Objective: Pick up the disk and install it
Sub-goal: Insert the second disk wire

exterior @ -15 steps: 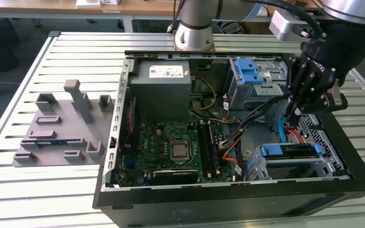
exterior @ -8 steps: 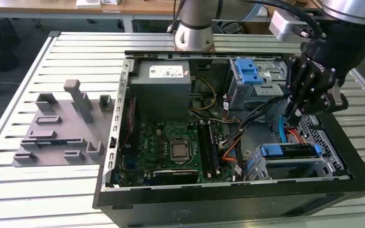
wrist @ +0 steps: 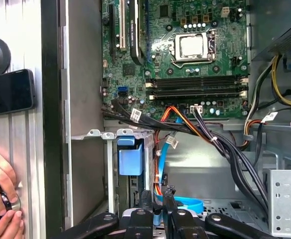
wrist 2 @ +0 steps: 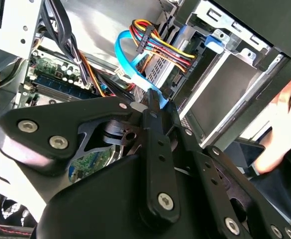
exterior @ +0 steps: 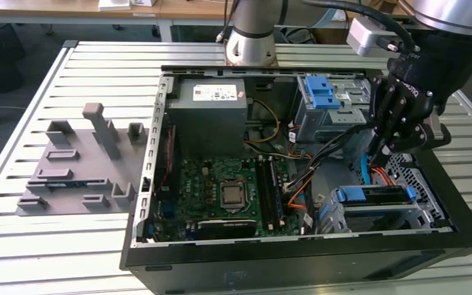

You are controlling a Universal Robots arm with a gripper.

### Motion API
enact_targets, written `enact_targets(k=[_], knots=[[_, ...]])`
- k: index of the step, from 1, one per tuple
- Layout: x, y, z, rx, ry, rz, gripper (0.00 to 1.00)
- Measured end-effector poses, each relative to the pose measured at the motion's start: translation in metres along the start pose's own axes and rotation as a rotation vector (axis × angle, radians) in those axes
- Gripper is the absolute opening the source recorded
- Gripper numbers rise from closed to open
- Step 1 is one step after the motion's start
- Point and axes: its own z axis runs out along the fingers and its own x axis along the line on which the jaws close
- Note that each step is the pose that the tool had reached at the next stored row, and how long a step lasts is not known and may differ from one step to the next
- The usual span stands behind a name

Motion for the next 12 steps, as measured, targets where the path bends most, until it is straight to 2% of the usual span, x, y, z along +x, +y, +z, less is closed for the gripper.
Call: enact_targets(k=[6,7,8,9,12], knots=[[-0.0008,0.0,0.0047,0.0003,-0.0005,0.0,0.22],[-0.0007,0.0,0.005,0.0002,-0.0036,0.0,0.16],[-0.0008,0.0,0.0054,-0.0003,-0.012,0.0,0.16],[-0.0008,0.0,0.0055,-0.001,-0.0254,0.0,0.16],[-0.0005,-0.0001,0.0061,-0.0036,-0.079,-0.001,0.16]])
